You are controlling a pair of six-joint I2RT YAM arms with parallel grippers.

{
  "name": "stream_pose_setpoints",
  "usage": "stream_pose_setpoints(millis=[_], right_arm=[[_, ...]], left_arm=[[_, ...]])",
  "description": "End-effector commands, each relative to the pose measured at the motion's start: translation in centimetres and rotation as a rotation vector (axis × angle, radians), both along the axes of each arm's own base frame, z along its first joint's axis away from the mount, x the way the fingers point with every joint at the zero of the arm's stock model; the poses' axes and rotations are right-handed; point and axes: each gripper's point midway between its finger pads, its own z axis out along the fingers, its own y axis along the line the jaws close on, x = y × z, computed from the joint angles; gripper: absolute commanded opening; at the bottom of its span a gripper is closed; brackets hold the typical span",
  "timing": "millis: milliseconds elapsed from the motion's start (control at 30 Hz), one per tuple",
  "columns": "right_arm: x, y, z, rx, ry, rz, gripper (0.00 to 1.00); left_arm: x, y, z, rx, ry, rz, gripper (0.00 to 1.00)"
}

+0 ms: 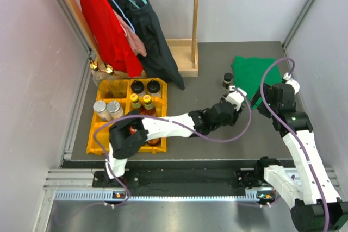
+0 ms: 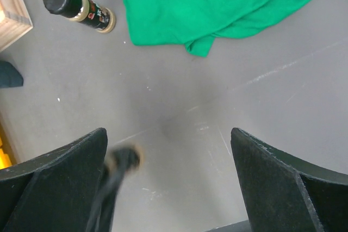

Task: Organize the condiment bottles
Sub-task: Pick up the bottle from the center of the board.

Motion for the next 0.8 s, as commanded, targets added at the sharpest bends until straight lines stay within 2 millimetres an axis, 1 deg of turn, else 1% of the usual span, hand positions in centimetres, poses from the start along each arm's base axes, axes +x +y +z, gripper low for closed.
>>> stream_pose_setpoints(millis=[0,33,67,100,133,167,200,233,267,300,333,367,400,433,467,500,533,567,600,633,667,733,767], right_arm=[[1.5,0.0,0.6,-0.007,-0.036,0.009,0.94],[1.6,0.1,0.6,-0.005,-0.034,0.011,0.94],[1.6,0.1,0.5,-0.004,-0.029,0.011,0.94],[1.7,0.1,0.4,-0.003,-0.023,0.013,0.94],[1.8,0.2,0.2,-0.002,-0.014,0.017,0.94],[1.9,0.3,0.1,-0.003,-0.008,0.023,0.94],[1.9,0.6,0.0,0.007,-0.005,0.039,0.94],[2.0,0.8,-0.3,0.008,0.0,0.058,0.94],[2.0,1.1,-0.6,0.014,0.003,0.068,0.94],[2.0,1.3,-0.8,0.021,0.01,0.08,0.94],[1.9,1.3,-1.4,0.021,0.023,0.083,0.94],[1.9,1.4,-1.5,0.022,0.023,0.087,0.94],[1.9,1.5,-1.7,0.027,0.03,0.093,0.94],[2.0,1.6,-1.6,0.029,0.027,0.097,0.94],[2.1,1.7,-1.5,0.032,0.021,0.101,0.94],[2.2,1.8,-1.3,0.034,0.015,0.107,0.94],[2.3,1.9,-1.3,0.037,0.017,0.109,0.94],[2.4,1.9,-1.2,0.037,0.014,0.111,0.94],[2.4,2.0,-1.1,0.04,0.012,0.114,0.94],[2.5,2.0,-1.1,0.038,0.014,0.117,0.94],[2.5,2.1,-1.0,0.039,0.013,0.121,0.94],[2.5,2.1,-1.3,0.04,0.024,0.124,0.94],[2.5,2.2,-1.3,0.039,0.023,0.128,0.94]], left_arm=[[-0.2,5.1,3.1,0.035,-0.02,0.198,0.0],[-0.5,5.7,3.5,0.018,-0.002,0.228,0.0],[-0.8,7.1,2.8,0.047,0.008,0.257,0.0],[-1.0,8.7,4.0,0.042,0.001,0.296,0.0],[-1.5,9.3,4.4,0.029,0.011,0.315,0.0],[-2.0,10.3,3.9,0.044,0.015,0.329,0.0],[-2.2,11.6,5.1,0.023,0.005,0.37,0.0],[-2.9,12.1,5.3,0.024,0.002,0.376,0.0],[-3.3,13.0,6.1,0.01,-0.002,0.39,0.0],[-3.5,14.2,6.0,0.029,-0.006,0.43,0.0],[-4.2,14.7,6.2,0.032,-0.007,0.437,0.0],[-4.5,15.5,7.1,0.018,-0.01,0.453,0.0],[-4.9,16.0,7.4,0.0,0.0,0.47,0.0],[-5.4,16.8,7.4,0.027,-0.011,0.486,0.0],[-5.7,17.5,8.3,0.005,-0.012,0.497,0.0],[-6.0,17.8,8.8,-0.016,-0.004,0.512,0.0],[-6.6,18.8,9.1,0.005,-0.018,0.528,0.0],[-6.8,19.4,9.9,-0.014,-0.018,0.537,0.0],[-7.2,19.7,10.2,-0.029,-0.009,0.546,0.0],[-7.4,20.1,10.7,-0.04,-0.006,0.555,0.0],[-7.5,21.5,11.0,-0.015,-0.017,0.577,0.0],[-7.8,22.3,11.9,-0.047,-0.002,0.607,0.0],[-7.9,23.7,12.2,-0.016,-0.018,0.628,0.0]])
